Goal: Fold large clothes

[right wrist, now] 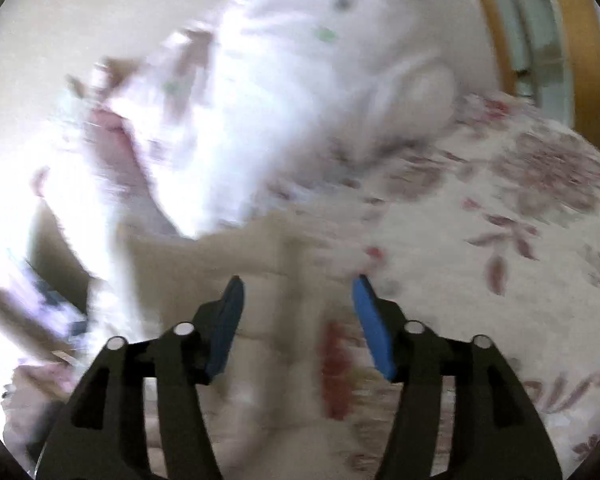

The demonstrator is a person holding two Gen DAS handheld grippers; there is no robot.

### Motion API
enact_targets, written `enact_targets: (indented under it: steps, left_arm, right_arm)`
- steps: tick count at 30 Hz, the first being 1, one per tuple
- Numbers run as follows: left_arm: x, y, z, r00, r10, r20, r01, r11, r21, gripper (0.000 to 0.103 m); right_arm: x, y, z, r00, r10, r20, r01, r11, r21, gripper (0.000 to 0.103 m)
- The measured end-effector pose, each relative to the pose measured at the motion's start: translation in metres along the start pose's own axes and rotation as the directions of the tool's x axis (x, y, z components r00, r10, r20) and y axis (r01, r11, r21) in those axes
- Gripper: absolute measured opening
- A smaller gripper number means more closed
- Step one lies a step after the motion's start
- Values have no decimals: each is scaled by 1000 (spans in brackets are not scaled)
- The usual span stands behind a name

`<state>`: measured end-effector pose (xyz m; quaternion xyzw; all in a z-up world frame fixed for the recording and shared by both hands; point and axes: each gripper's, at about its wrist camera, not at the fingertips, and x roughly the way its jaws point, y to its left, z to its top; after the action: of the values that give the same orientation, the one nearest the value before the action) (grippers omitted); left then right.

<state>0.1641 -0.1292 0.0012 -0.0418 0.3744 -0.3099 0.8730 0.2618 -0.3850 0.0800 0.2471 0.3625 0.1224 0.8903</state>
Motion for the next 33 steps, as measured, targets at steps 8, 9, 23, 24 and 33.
enact_targets:
  steps: [8,9,23,24,33]
  left_arm:
    - [9,-6,2,999,31,-26,-31,999,21,34]
    - [11,-8,2,999,34,-28,-33,999,24,34]
    - [-40,-25,9,998,-44,46,38,992,124,52]
    - [-56,-23,11,995,-60,76,50,990,129,55]
    - [-111,73,60,962,119,248,-99,991,-90,62]
  right_arm:
    - [18,55,8,990,114,-88,-124,985,-122,71]
    - [21,58,8,990,108,-96,-120,985,-125,70]
    - [68,30,-1,989,2,-150,-15,996,-86,12]
    - [70,26,-1,988,1,-153,-13,997,-77,12]
    - [77,15,0,988,23,-154,-30,999,-43,12]
